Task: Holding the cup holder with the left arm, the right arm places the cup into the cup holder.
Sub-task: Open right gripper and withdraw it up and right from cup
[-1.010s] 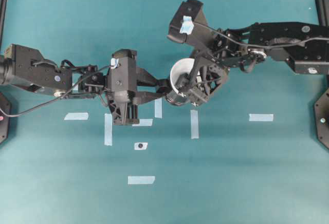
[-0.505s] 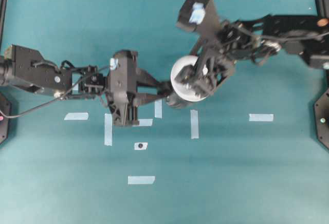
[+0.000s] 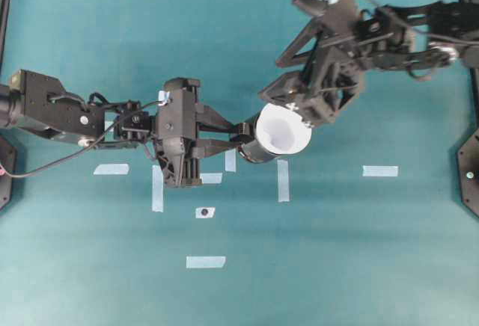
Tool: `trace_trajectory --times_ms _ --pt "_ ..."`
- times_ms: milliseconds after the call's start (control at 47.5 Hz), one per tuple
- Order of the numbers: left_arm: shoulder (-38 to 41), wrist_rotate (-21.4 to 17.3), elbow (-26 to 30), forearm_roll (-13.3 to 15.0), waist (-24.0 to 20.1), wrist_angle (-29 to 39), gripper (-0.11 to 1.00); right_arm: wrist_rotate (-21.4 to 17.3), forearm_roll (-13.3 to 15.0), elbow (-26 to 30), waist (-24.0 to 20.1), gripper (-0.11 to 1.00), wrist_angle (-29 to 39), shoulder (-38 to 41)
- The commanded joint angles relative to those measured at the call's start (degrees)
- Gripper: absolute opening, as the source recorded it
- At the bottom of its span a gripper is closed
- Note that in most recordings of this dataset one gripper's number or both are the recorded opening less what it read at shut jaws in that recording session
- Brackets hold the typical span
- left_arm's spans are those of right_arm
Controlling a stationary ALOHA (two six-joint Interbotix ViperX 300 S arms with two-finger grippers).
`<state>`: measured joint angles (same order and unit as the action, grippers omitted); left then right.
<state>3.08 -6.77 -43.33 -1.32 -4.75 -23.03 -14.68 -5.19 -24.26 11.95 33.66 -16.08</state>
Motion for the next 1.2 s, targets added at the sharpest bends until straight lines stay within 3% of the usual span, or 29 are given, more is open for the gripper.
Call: trace_trajectory --times_ms 0,210,379,589,863,1178 --pt "-0.44 0.97 -0.26 -0.18 0.0 -3.6 0.25 -0.79 -0.09 0.26 0.0 0.9 -0.44 -6.15" --pt "2.2 4.66 -1.49 -0.18 0.18 -8.09 0.25 -1.58 -0.09 -1.58 0.09 0.9 -0.62 -7.82" --pt "4.39 5.1 -1.23 -0.18 0.44 -8.35 0.25 -3.78 -0.18 -4.83 -0.35 0.9 -1.67 -7.56" --pt "6.77 5.36 0.0 -0.18 0.44 -8.0 0.25 -5.63 -0.18 -9.05 -1.32 0.9 -7.65 -7.73" --pt "8.79 7.73 0.62 -0.18 0.44 -4.83 0.25 -5.71 -0.44 -10.81 -1.41 0.9 -9.23 -7.73" --pt "8.44 7.91 0.62 -0.18 0.44 0.09 0.25 -5.71 -0.62 -11.6 -1.58 0.9 -9.49 -7.38"
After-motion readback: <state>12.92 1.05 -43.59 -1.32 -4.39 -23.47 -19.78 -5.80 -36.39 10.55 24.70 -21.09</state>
